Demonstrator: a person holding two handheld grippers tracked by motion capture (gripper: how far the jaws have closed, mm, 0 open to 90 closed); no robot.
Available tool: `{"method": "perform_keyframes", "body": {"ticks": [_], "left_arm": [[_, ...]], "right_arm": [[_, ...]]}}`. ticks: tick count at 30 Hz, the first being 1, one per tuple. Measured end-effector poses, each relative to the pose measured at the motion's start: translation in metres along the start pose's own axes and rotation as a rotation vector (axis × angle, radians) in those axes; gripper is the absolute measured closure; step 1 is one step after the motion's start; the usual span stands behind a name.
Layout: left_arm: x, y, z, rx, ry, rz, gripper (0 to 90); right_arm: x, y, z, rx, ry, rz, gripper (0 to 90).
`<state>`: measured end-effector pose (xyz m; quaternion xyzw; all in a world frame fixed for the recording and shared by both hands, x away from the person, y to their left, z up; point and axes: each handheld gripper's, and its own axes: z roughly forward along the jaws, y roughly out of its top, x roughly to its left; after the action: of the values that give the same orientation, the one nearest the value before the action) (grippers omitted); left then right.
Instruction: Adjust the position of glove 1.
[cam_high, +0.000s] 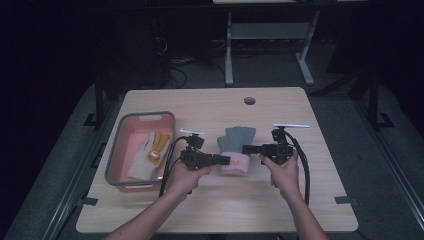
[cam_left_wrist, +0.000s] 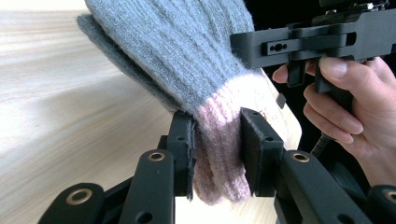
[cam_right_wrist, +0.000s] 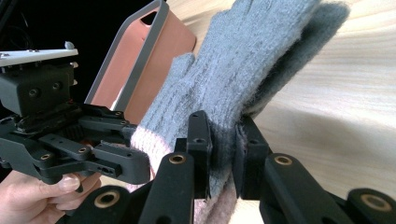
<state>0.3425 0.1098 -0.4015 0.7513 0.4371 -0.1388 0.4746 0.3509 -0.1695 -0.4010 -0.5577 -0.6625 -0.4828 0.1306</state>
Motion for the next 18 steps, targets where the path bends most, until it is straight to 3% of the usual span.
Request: {"method": "perform_keyframes", "body": {"ticks": [4, 18], "left_arm": [[0.001, 0.001, -0.007, -0.009, 0.005, 0.002, 67.2], [0.005, 0.003, -0.029, -0.027, 0.029, -0.003, 67.3]], "right_arm": [[0.006, 0.004, 0.004, 0.005, 0.001, -0.023, 78.6], [0.020, 0.011, 0.020, 0.023, 0.030, -0.032, 78.6]]}}
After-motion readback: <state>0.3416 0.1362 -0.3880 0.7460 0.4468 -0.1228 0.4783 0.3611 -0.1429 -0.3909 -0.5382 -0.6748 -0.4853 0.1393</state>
